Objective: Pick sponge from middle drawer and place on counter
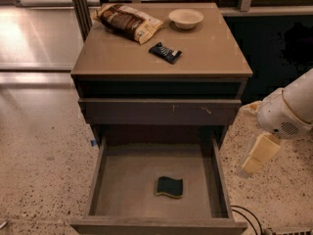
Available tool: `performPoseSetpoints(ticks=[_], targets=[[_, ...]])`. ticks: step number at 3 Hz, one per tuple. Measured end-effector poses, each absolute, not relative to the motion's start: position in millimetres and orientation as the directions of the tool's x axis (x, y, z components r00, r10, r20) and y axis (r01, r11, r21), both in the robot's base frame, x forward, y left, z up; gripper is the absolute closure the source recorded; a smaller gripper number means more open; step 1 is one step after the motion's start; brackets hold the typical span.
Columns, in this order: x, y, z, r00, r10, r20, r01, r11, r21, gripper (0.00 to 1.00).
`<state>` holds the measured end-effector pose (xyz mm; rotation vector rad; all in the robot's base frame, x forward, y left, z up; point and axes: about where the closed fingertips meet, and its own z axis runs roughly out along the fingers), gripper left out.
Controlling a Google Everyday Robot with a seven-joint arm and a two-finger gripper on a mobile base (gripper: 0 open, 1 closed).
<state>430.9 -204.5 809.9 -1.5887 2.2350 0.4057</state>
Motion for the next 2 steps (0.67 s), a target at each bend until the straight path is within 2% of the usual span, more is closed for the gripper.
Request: performPoseSetpoints(ticks=[2], targets=[[417,-177,749,-0.365,-0.797,-0.481,-0.923,0.379,0.072,0.0]])
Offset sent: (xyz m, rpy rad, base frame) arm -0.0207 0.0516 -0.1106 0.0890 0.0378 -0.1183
